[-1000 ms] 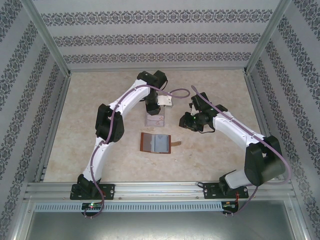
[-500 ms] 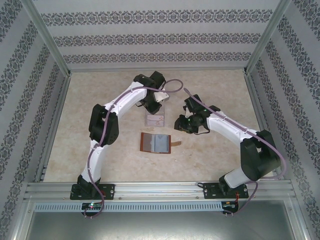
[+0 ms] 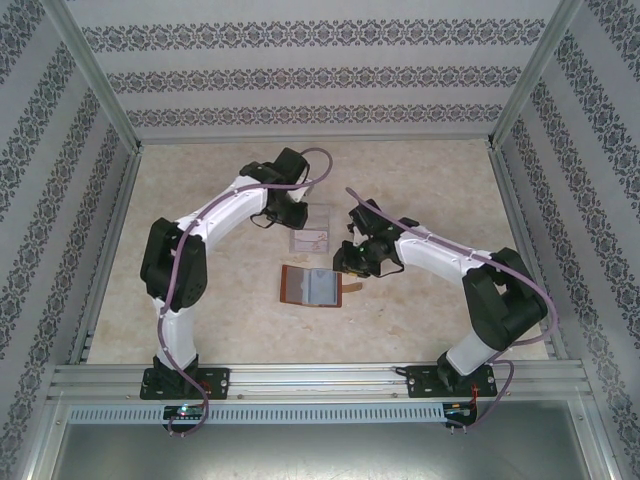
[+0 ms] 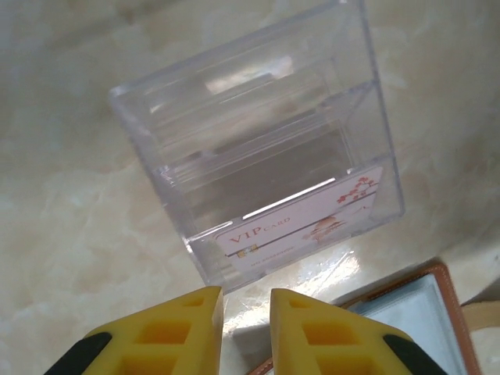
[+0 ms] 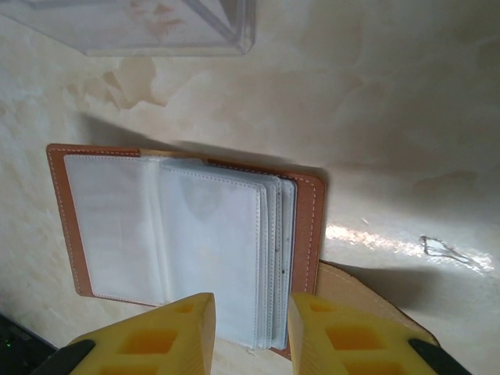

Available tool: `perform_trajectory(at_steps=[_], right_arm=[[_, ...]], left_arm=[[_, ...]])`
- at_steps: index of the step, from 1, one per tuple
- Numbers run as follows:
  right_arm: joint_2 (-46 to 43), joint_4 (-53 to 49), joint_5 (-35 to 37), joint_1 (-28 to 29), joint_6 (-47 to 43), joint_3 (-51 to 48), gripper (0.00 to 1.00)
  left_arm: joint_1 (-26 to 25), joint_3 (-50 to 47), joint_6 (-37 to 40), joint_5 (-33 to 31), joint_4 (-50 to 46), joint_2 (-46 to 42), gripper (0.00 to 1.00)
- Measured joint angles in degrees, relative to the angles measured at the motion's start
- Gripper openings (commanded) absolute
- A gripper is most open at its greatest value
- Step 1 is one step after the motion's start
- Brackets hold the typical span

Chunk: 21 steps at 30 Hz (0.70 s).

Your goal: Take the credit cards out of the card holder

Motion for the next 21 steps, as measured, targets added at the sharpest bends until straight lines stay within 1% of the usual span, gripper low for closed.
perform_trajectory(at_steps=[2,5,9,16,21], right_arm=[[0.68,0.48,-0.04,0.28,0.50,-0.52,0.32],[1.79,0.74,-0.15,0.37,0.87,-1.51,0.32],[2.80,0.66,-0.13,0.37,1.03,-2.51,0.32],[3.52,0.22,0.46,0.37,0.96,-2.58,0.32],[5.20,-0.90,1.88,0.37,0.46,-2.58,0.32]], left_arm=[[0.09,-0.59,-2.99,-0.07,0.96,-0.35,0.19],[-0.02,-1.92,-7.39,0.72,2.86,-0.61,0.19],[-0.94,-5.51,-11.61,3.28,4.90,-1.33,0.21],[-4.83,-9.64,-15.61,8.09,6.36,-1.64,0.21],[-6.82,-12.76,-18.08,11.02,7.15,-2.23,0.25]])
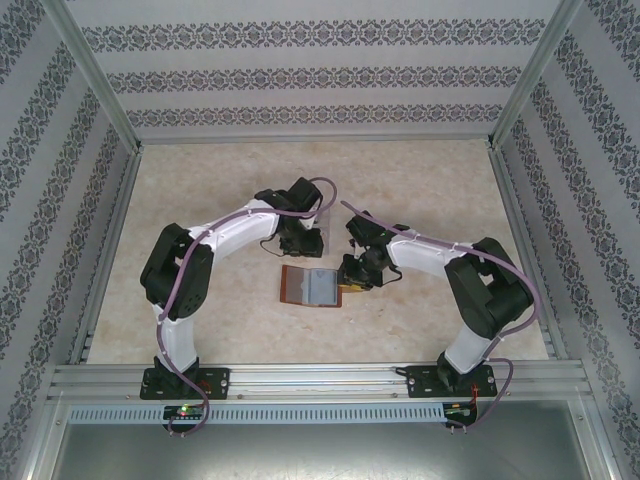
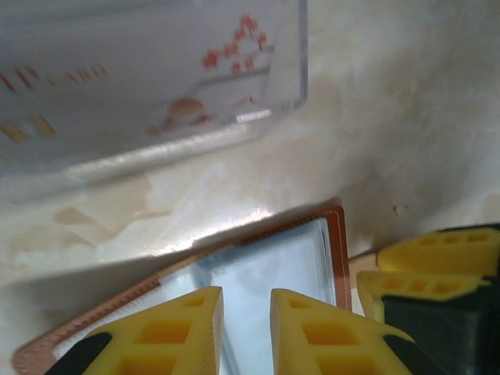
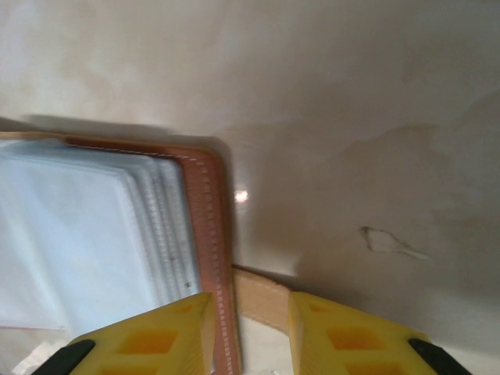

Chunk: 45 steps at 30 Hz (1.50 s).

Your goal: Take the credit cards out of the card holder

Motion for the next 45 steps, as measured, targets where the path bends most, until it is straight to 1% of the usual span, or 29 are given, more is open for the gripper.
perform_trajectory(at_steps=[13,22,28,37,45], right_arm=[[0.48,-0.31,0.55,0.00,-1.38,0.00,0.32],[0.48,-0.31,0.55,0.00,-1.40,0.00,0.32],[0.48,-0.31,0.55,0.00,-1.40,0.00,0.32],[0.48,-0.31,0.55,0.00,-1.40,0.00,0.32],[0.48,-0.31,0.55,0.00,-1.40,0.00,0.32]], left_arm=[[-3.34,-5.27,-6.05,6.25,3.45,-0.50,0.28],[-3.45,-8.74,-9.33,10.51,6.54,-0.50,0.29],[-3.45,-10.19,-9.84,10.56,6.71,-0.48,0.22],[-3.45,-10.84,-8.98,6.93,5.84,-0.48,0.11],[-3.45,-11.19,-8.07,4.90,4.66,-0.48,0.06]])
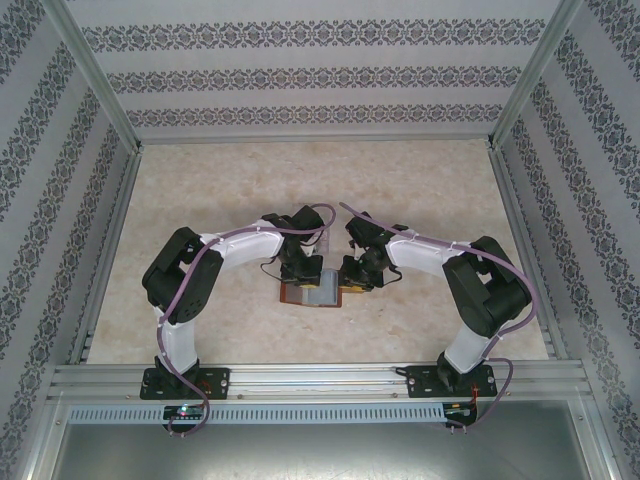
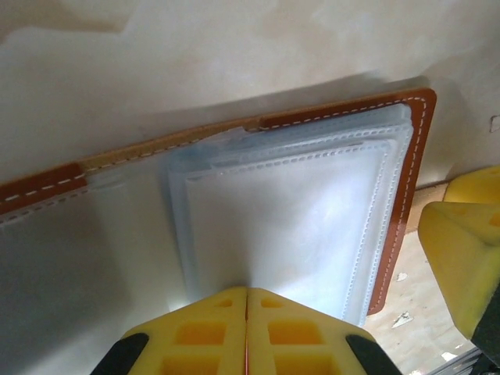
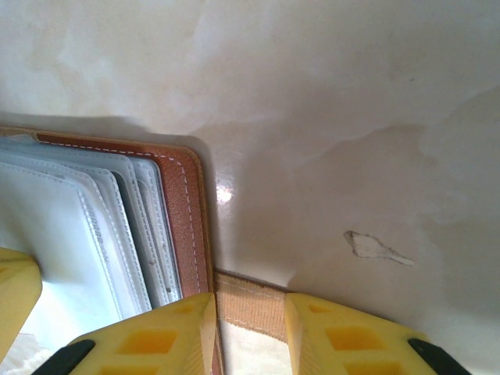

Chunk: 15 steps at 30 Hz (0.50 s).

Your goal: Take the credit cards out of the card holder

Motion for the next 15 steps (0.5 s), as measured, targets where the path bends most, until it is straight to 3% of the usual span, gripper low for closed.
perform_trajectory(at_steps=[15], right_arm=[[-0.11,-0.17,0.00,0.00,0.02,0.07,0.31]], left_arm=[[0.50,-1.79,0.81,-1.64,-0.74,-0.98,0.00]])
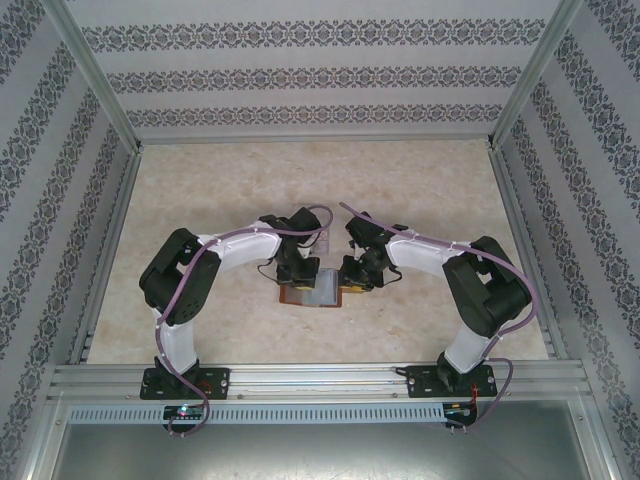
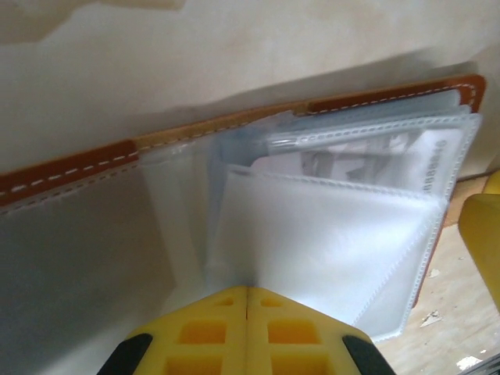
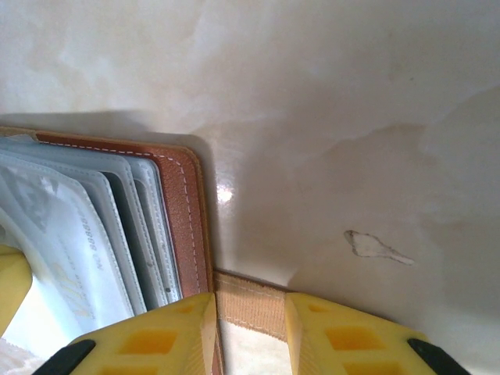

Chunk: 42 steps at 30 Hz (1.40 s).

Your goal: Take the credit cards out of the card holder

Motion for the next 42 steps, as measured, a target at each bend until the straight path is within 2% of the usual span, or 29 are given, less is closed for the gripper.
perform_trajectory(at_steps=[6,16,23,32,42], right_arm=[[-1.81,0.04,-0.57,0.00,0.63,0.00,0.28],[-4.68,6.05,-6.51,1.81,4.35,-0.02,0.24],[-2.27,9.09,-8.28,3.02,6.08,-0.02,0.25],[1.18,11.06,-8.87,4.02,7.67,0.00,0.21],[2.16,12.07,-9.75,5.51,8.11,2.34,0.20]], left_arm=[[0.11,-1.51,-0.04,0.48,0.79,-0.02,0.00],[1.14,-3.45,-0.55,2.86,3.21,-0.85,0.00],[1.51,-4.46,-1.14,3.69,4.46,-1.40,0.00],[1.90,-5.18,-1.36,4.13,4.76,-2.60,0.00],[3.85,-6.80,-2.08,2.67,5.68,-12.94,0.06]])
